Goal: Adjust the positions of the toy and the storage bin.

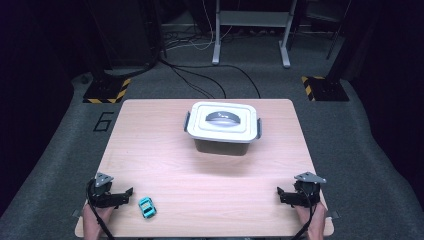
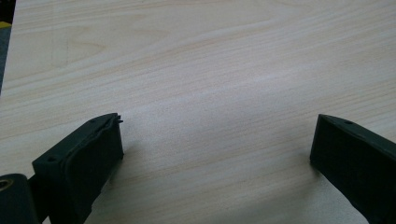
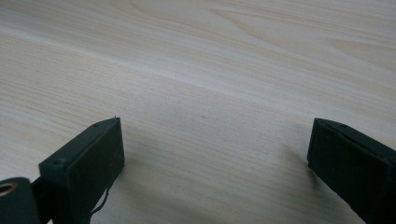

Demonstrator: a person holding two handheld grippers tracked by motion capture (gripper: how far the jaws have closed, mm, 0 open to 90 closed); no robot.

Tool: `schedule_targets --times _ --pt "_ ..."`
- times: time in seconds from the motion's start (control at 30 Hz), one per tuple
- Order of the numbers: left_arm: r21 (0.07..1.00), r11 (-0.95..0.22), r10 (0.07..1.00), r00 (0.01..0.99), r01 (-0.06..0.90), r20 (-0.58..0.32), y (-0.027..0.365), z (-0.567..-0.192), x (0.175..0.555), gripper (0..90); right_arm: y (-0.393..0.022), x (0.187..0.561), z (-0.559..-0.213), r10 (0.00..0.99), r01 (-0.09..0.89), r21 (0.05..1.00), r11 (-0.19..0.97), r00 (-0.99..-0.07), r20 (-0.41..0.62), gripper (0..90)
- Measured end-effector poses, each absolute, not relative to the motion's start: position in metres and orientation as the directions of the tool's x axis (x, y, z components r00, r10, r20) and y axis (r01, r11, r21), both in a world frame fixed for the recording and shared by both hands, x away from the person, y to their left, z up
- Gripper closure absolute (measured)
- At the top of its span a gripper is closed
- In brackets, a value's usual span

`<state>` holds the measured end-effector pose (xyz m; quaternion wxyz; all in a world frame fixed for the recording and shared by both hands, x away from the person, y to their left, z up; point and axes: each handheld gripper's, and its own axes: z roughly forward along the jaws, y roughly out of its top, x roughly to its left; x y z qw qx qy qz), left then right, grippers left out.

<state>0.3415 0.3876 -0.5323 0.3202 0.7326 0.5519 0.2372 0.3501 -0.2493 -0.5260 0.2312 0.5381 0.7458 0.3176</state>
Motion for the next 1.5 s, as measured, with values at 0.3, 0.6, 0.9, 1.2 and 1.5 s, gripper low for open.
schedule_targets --times 0.3,0.6,0.9,1.2,1.5 --pt "0.735 -0.205 0.959 0.284 0.647 0.017 0.386 -0.532 0.341 1.5 -0.241 0.351 -0.525 0.944 0.648 0.73 0.218 -0.33 0.011 3.2" --pt "0.741 -0.267 0.92 0.392 0.616 0.006 0.381 -0.523 0.33 0.0 -0.246 0.35 -0.526 0.947 0.65 0.73 0.211 -0.32 0.011 3.0" --pt "0.774 -0.314 0.851 0.524 0.551 -0.028 0.361 -0.503 0.309 0.0 -0.244 0.352 -0.528 0.948 0.658 0.72 0.223 -0.318 -0.004 2.1" --pt "0.77 -0.363 0.814 0.581 0.524 -0.012 0.344 -0.504 0.301 0.0 -0.243 0.351 -0.529 0.951 0.651 0.725 0.225 -0.309 -0.018 1.8" --pt "0.796 -0.343 0.816 0.578 0.498 -0.01 0.343 -0.493 0.297 0.0 -0.243 0.351 -0.529 0.952 0.651 0.726 0.219 -0.304 -0.014 1.8"
